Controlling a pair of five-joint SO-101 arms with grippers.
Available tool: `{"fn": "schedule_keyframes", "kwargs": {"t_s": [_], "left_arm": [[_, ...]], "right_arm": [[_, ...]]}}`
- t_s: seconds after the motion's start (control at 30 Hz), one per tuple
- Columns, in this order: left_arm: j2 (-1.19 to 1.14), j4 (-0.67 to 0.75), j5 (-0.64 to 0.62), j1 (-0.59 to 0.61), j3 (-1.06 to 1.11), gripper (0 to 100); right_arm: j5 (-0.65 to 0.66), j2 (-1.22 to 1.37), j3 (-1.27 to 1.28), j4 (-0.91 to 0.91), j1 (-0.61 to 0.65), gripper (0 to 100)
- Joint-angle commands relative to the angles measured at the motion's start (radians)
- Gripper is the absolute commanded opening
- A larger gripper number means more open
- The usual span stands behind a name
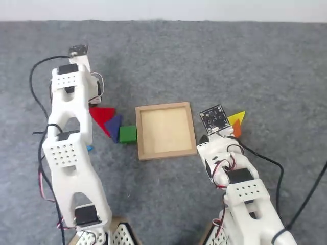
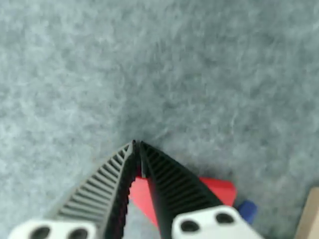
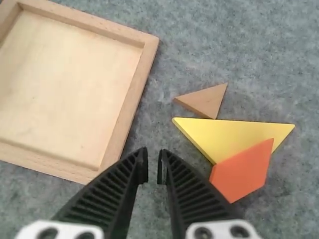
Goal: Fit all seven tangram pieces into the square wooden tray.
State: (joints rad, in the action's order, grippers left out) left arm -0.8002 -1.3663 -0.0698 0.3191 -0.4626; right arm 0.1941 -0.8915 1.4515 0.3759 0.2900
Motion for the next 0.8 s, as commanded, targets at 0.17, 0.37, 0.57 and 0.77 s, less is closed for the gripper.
{"fn": "schedule_keyframes", "kwargs": {"t_s": [0.17,0.37,0.57,0.77], "left_arm": [[0.015,-0.066,0.091,0.132,-0.05,1],[0.015,-0.141,0.189,0.195,-0.048,1],[0.069,-0.216,0.281,0.249,-0.039,1],[0.348,-0.118,0.379,0.269,0.091,1]], "right_arm": [[-0.008,0.002,-0.034,-0.018,-0.016,6.1],[-0.008,0.002,-0.034,-0.018,-0.016,6.1],[-0.008,0.002,-0.034,-0.018,-0.016,6.1],[-0.008,0.002,-0.034,-0.018,-0.016,6.1]]}}
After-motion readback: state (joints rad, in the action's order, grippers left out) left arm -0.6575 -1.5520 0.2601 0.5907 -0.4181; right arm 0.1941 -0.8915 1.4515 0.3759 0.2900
